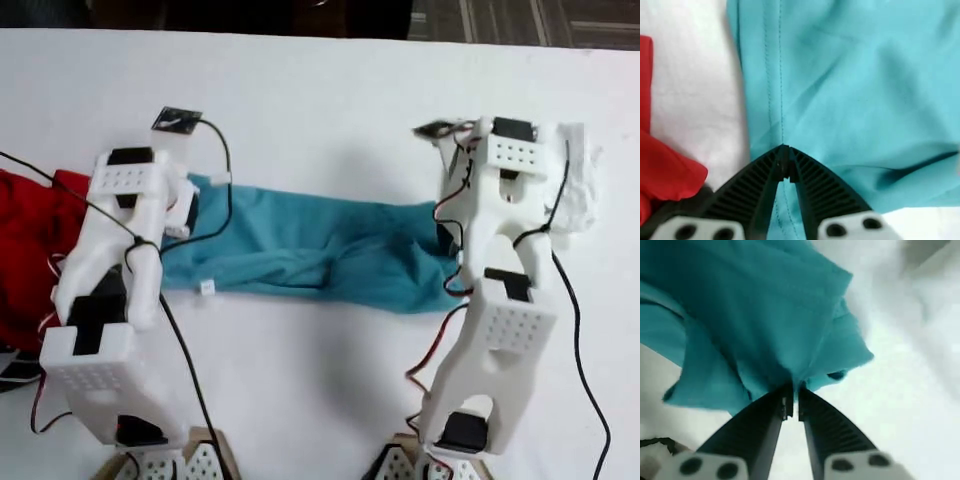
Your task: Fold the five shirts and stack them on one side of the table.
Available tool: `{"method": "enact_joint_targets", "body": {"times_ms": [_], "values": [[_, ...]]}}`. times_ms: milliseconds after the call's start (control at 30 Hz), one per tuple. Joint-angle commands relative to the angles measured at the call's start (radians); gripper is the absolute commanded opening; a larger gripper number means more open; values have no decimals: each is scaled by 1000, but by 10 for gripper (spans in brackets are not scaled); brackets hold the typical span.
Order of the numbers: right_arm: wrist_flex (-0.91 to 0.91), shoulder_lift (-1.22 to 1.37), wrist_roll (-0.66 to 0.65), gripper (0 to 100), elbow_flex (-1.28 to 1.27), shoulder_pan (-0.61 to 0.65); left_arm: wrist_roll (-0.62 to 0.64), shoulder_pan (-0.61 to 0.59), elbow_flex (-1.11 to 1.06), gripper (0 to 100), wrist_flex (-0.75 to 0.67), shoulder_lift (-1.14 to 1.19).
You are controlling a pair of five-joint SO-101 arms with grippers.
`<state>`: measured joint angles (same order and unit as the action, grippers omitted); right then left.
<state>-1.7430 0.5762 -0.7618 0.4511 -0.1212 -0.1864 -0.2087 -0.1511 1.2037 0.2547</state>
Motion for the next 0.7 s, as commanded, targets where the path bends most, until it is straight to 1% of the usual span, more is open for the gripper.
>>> {"method": "enact_joint_targets", "body": {"times_ms": [0, 67, 167, 300, 400, 500, 567, 667], "values": [[-21, -188, -6, 102, 3, 35, 5, -8, 31, 30, 11, -5], [-19, -259, 18, 126, 3, 70, 2, -8, 33, 30, 23, -5], [-10, -320, 84, 126, -2, 154, 3, -8, 41, 30, 51, -6], [70, -302, 209, 126, -28, 275, 6, -5, 42, 30, 61, -12], [113, -234, 221, 127, -97, 331, 6, -9, 41, 30, 64, -11], [114, -166, 204, 130, -127, 331, 2, -25, 38, 30, 64, -8], [117, -150, 193, 131, -126, 302, 2, -40, 39, 30, 64, -8], [124, -150, 144, 131, -126, 257, 2, -58, 42, 30, 60, -8]]}}
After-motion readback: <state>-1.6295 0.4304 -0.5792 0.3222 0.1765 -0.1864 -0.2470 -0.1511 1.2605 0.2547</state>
